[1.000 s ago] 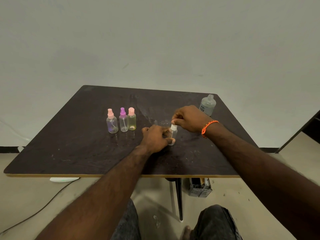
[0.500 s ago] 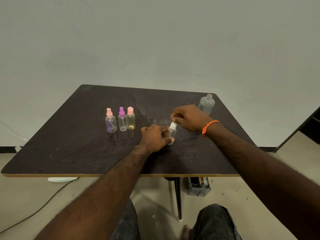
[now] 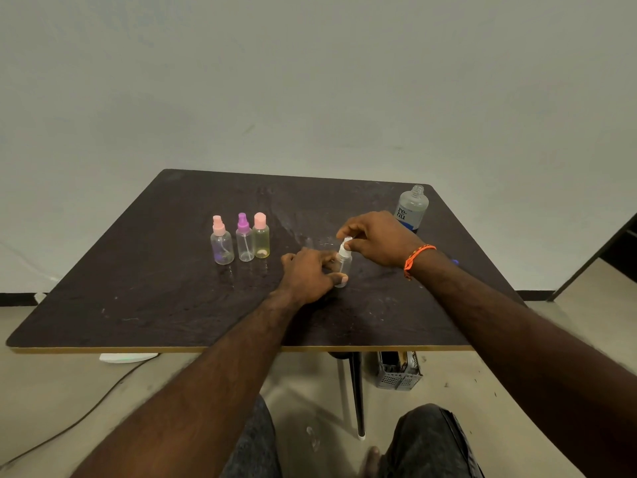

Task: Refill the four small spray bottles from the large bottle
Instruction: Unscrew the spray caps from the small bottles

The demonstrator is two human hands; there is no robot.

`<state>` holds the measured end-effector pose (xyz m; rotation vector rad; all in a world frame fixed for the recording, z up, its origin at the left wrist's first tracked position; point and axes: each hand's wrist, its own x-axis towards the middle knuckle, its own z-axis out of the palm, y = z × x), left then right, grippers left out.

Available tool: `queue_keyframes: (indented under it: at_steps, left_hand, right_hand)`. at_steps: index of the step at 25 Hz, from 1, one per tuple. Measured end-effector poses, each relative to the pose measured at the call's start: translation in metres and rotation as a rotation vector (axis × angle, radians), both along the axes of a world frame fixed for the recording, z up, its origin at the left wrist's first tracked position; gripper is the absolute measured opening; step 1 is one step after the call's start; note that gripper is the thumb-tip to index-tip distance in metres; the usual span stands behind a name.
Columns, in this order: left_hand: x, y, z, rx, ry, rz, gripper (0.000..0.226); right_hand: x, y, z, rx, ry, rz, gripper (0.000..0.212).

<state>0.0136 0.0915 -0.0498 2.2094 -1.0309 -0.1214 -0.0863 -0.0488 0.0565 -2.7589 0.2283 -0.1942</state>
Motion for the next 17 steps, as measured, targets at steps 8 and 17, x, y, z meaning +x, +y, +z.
queue_keyframes:
  at_steps: [8, 17]
  left_hand:
    - [0.002, -0.009, 0.002, 0.007, -0.012, 0.002, 0.03]
    - [0.004, -0.021, 0.001, -0.001, -0.024, 0.017, 0.046]
  right_hand:
    - [-0.031, -0.027, 0.018, 0.186, -0.303, -0.202, 0.014]
    - [-0.089, -0.078, -0.067, 0.07, -0.373, -0.762, 0.009]
